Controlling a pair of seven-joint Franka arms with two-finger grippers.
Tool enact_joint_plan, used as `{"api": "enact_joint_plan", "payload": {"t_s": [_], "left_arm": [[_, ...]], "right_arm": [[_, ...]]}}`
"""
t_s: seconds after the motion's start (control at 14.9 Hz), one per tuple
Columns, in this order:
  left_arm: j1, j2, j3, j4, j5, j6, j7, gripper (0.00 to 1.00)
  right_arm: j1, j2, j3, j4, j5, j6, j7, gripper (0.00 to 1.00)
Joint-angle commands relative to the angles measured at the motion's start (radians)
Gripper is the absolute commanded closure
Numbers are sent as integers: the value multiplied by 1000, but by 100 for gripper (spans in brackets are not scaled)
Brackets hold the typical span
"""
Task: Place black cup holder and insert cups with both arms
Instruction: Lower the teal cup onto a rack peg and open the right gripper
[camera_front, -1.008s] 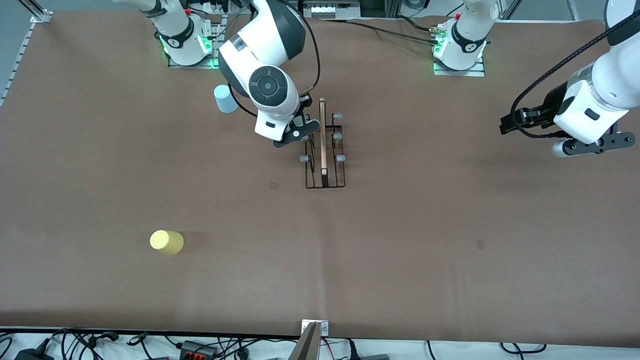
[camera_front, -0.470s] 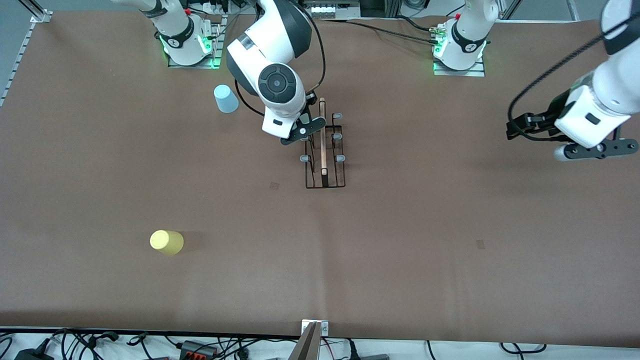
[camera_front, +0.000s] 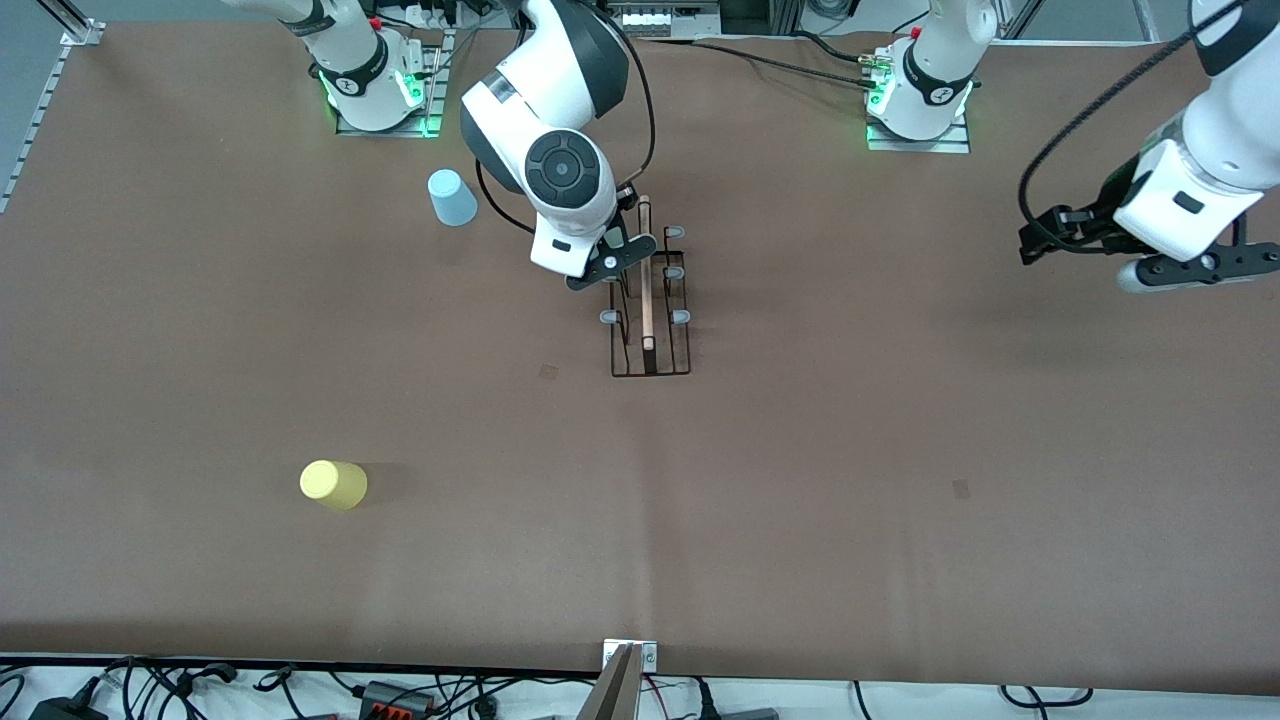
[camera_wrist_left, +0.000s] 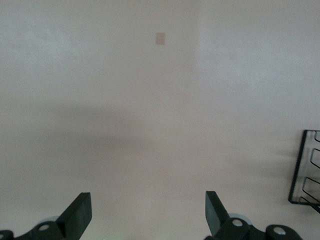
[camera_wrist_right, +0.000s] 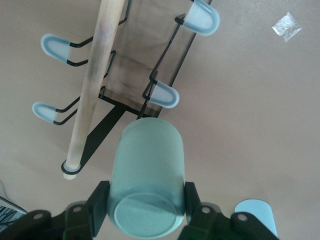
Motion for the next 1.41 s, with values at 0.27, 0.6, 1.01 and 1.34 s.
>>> {"api": "enact_joint_plan", "payload": {"t_s": [0.27, 0.6, 1.01, 1.34], "left_arm": [[10, 0, 29, 2, 63, 19, 9, 0], [-2, 8, 24, 38, 56, 25, 17, 0], [2, 6, 26, 39, 14, 19, 20, 0], [1, 5, 24, 41, 13, 16, 18, 0]], "right_arm": [[39, 21, -9, 4, 11, 38, 12, 70], [47, 48, -9, 4, 0, 62, 18, 70], [53, 64, -9, 4, -5, 79, 18, 66], [52, 68, -11, 10, -5, 81, 73, 0]]}}
